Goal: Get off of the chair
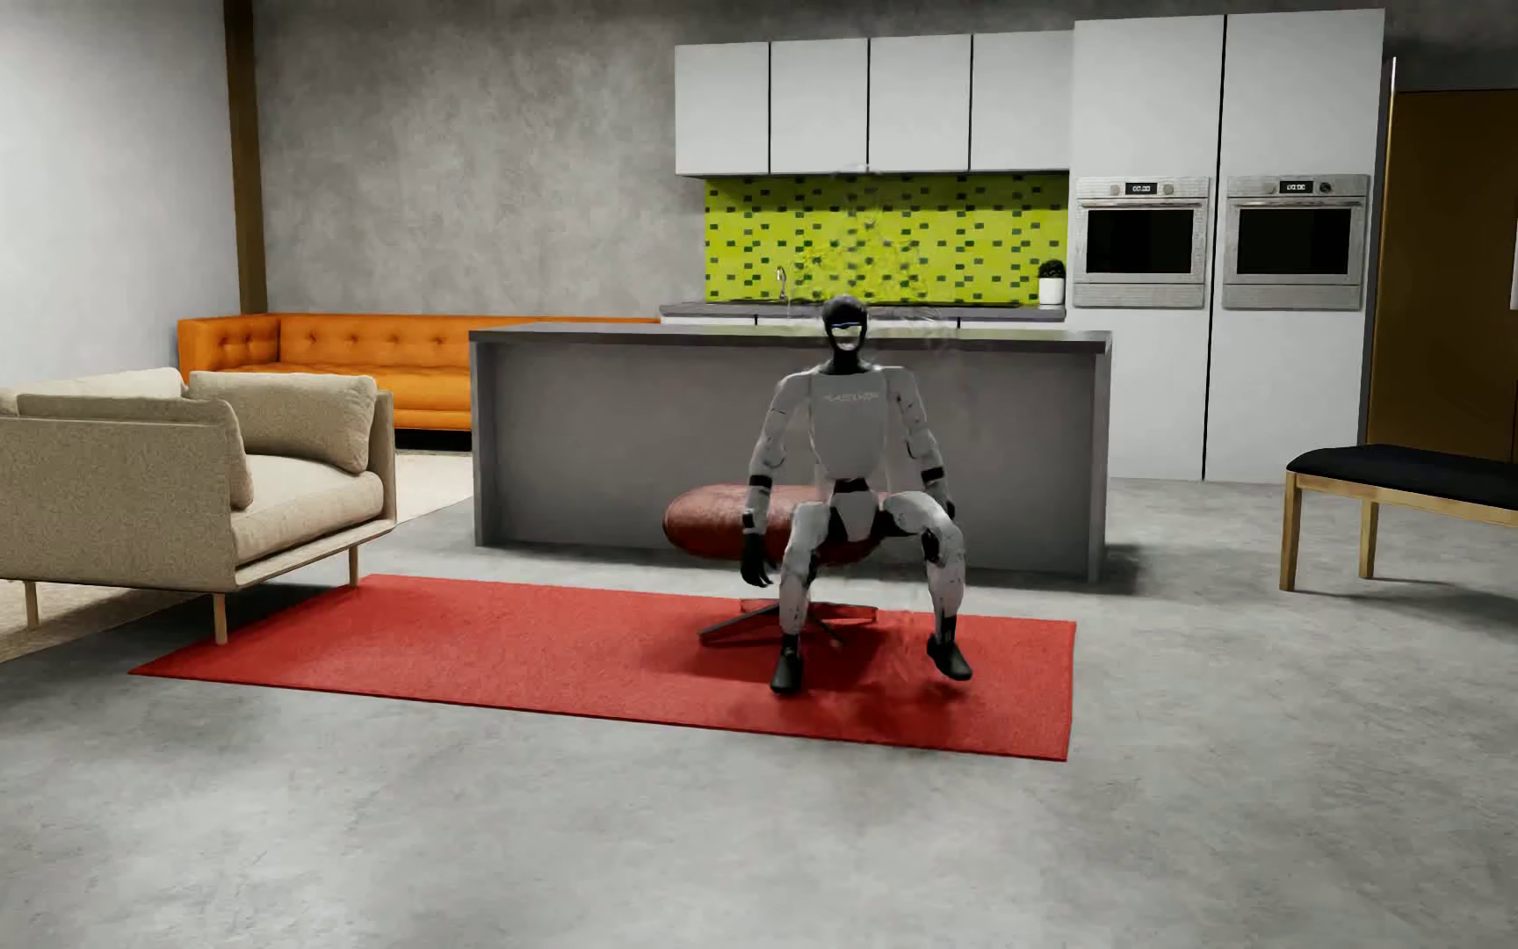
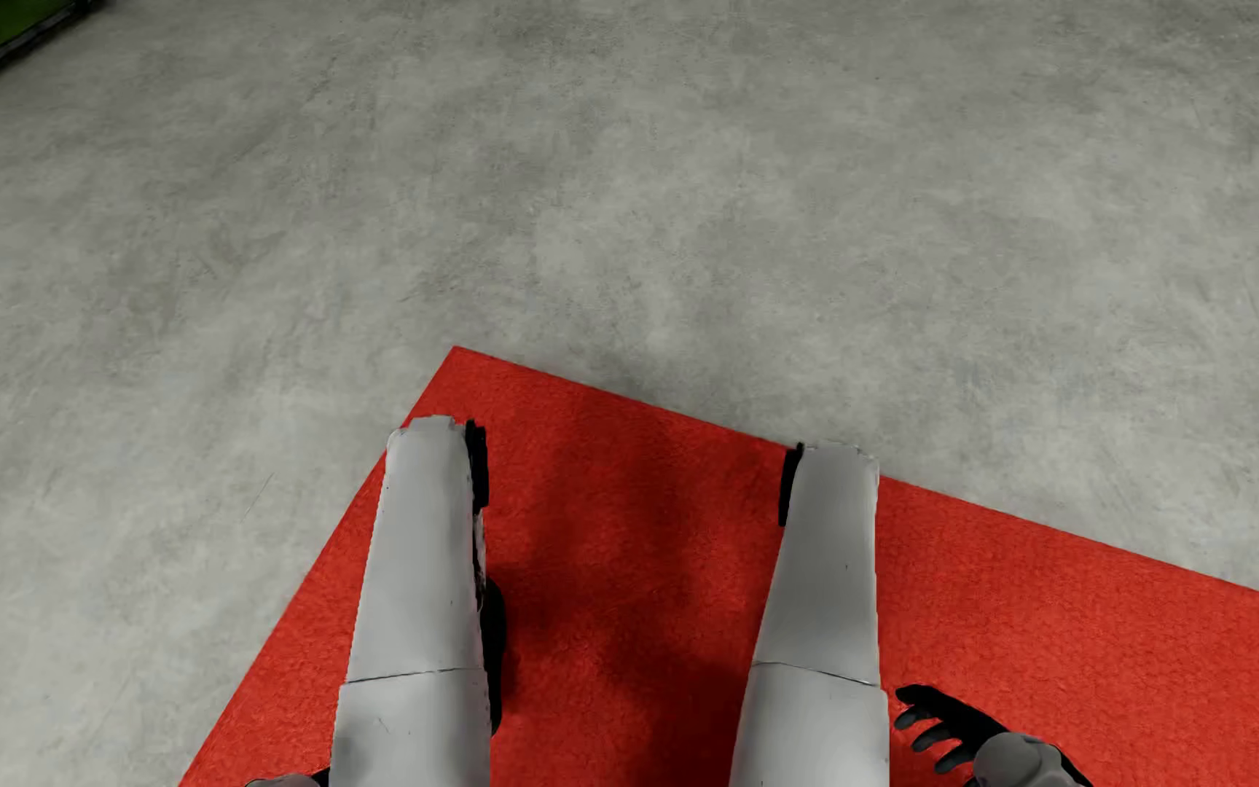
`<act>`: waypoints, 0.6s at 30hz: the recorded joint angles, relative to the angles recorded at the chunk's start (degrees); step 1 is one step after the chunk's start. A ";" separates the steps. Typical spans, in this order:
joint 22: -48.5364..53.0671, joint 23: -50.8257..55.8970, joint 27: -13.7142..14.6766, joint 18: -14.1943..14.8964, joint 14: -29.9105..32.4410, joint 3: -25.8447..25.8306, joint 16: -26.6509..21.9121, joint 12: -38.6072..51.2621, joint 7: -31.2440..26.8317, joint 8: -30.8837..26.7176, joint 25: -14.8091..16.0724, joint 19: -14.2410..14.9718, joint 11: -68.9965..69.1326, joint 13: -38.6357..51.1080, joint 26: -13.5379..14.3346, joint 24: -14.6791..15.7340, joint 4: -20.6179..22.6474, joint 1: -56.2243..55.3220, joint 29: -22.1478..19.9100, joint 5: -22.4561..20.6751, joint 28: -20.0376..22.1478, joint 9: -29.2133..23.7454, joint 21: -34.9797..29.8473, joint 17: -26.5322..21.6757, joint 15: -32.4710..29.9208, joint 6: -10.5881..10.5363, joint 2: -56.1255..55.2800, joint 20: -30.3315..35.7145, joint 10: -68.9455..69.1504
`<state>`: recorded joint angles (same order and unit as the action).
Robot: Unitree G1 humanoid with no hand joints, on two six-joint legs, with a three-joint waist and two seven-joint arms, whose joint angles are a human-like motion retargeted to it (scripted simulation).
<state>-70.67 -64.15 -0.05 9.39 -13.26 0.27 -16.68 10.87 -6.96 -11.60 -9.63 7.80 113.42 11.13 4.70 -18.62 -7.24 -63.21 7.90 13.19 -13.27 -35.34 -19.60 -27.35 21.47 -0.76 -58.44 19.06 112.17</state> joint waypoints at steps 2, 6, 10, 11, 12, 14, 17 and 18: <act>0.75 -0.23 2.04 0.15 0.45 -0.02 1.73 -4.46 0.12 0.24 -5.28 0.02 -0.19 -5.07 0.93 -3.52 -0.18 0.67 5.36 0.30 -3.44 0.71 1.42 0.80 -0.19 -0.01 0.66 0.05 -0.11; 7.10 1.18 0.36 0.65 0.33 0.11 2.76 -11.81 -0.24 0.10 0.02 0.36 -0.35 -13.61 -0.39 5.06 -0.56 1.57 1.62 0.13 -0.72 2.06 6.66 5.67 -0.62 0.07 1.20 -4.99 -0.35; 4.47 2.95 2.65 0.16 0.56 0.02 2.50 -9.99 -0.27 0.00 -1.41 -0.22 -0.53 -13.84 0.71 4.14 0.22 2.41 3.74 -0.68 0.76 2.83 6.08 7.66 -0.64 -0.13 2.04 -3.64 -0.55; 4.69 3.38 2.80 0.05 0.54 -0.04 1.79 -9.44 -0.26 -0.03 -1.79 -0.39 -0.55 -13.12 0.64 4.25 0.27 2.48 4.44 -0.98 0.94 2.88 5.54 7.00 -0.69 -0.16 2.10 -3.54 -0.51; 4.99 4.15 2.38 -0.06 0.56 -0.03 0.95 -8.84 -0.27 -0.09 -2.57 -0.42 -0.59 -12.54 0.75 4.31 0.23 2.46 2.48 -1.24 1.89 3.00 4.90 6.19 -0.80 -0.21 2.10 -3.66 -0.47; 6.13 4.69 3.66 -0.18 0.46 -0.11 -0.65 -7.87 -0.25 -0.14 -4.63 -0.48 -0.59 -11.30 0.48 6.78 0.37 2.39 6.44 -1.38 1.69 3.31 4.23 4.48 -1.01 -0.27 1.99 -3.90 -0.47; 13.05 8.49 6.91 0.01 0.39 -0.13 -3.18 -6.67 -0.21 -0.28 -7.32 -0.70 -0.54 -10.64 0.17 11.67 0.48 2.13 17.17 -1.40 0.28 3.62 3.43 0.96 -1.69 -0.40 1.47 -5.38 -0.41; 16.62 11.27 7.45 0.07 0.54 -0.15 -4.40 -5.56 -0.24 -0.42 -7.12 -0.76 -0.55 -10.10 0.59 14.19 0.54 1.97 15.66 -1.51 2.04 3.40 3.32 -1.12 -2.13 -0.44 1.14 -6.15 -0.50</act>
<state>-54.05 -52.88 7.40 9.46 -12.72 0.13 -21.07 5.31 -7.20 -12.01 -16.75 7.04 112.87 1.03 5.29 -4.43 -6.70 -61.24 23.56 11.69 -11.24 -31.93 -16.28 -28.47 19.34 -1.20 -57.30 12.91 111.67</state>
